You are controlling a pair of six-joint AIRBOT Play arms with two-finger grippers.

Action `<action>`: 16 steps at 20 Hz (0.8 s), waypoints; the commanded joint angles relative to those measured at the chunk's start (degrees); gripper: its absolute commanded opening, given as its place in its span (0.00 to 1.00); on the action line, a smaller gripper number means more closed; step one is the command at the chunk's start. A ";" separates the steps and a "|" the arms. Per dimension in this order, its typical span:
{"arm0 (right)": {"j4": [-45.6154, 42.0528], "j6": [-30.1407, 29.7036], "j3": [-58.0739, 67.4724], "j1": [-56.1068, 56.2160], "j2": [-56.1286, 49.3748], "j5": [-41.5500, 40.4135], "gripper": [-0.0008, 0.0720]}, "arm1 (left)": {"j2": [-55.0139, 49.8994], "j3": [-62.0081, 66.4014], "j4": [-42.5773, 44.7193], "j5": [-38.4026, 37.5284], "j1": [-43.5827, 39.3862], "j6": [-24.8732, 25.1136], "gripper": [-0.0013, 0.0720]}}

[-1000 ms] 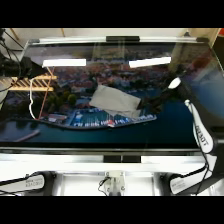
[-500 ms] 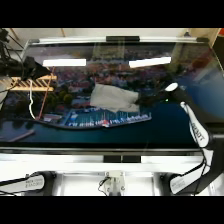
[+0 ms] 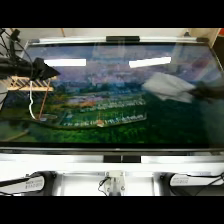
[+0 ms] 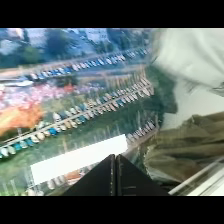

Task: Fold the shirts.

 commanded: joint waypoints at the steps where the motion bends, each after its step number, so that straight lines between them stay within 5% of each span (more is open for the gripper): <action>1: -13.35 4.90 -1.55 -14.69 5.07 5.95 0.09 | -0.04 -0.11 0.04 0.04 -2.12 0.04 0.06; 8: -17.75 4.11 -23.71 -34.56 14.19 5.33 0.09 | -0.04 -0.11 0.04 0.02 -3.52 0.02 0.06; 16: -27.28 5.18 -28.24 -37.86 15.41 5.86 0.09 | -0.04 -0.11 0.04 -1.42 -3.50 0.24 0.06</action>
